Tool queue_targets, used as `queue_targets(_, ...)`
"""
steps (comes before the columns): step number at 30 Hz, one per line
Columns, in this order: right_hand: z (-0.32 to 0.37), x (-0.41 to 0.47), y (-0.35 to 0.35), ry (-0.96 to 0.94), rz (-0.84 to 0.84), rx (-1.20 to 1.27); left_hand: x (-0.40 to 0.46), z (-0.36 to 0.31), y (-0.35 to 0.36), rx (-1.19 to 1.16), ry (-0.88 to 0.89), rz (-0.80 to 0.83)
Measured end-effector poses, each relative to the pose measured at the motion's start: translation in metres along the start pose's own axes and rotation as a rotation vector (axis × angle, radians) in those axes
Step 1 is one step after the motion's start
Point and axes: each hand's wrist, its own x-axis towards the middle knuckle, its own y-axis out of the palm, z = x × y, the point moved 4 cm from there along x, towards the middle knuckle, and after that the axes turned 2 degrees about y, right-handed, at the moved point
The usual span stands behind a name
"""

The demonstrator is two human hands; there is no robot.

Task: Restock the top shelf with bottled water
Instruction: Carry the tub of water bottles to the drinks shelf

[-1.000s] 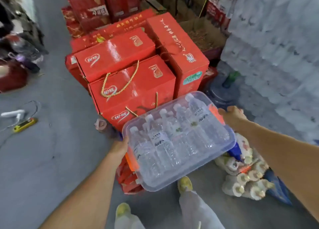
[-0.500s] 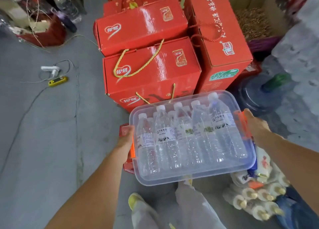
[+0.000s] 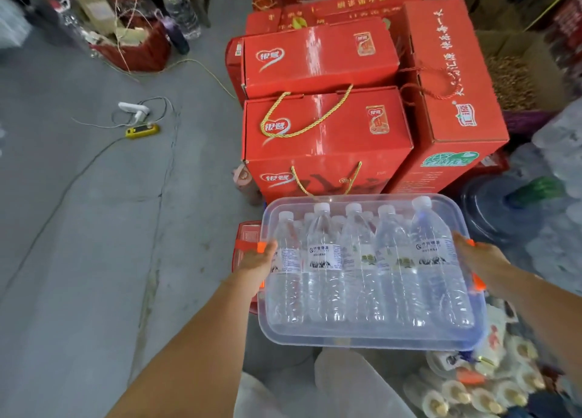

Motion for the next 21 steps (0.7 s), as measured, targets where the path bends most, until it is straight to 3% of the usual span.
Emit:
queue_targets(4, 0.0, -0.034, 0.012, -0.002, -0.052, -0.023, 0.0, 0.029, -0.018, -0.045, -0.073, 0.047)
queue_targets(11, -0.007, -0.095, 0.061, -0.141, 0.021, -0.192, -0.01, 0.092, -0.083, -0.126, -0.084, -0.001)
queue_targets(21, 0.034, -0.285, 0.239, -0.412, 0.162, -0.402, -0.02, 0.276, -0.256, -0.254, -0.179, -0.104)
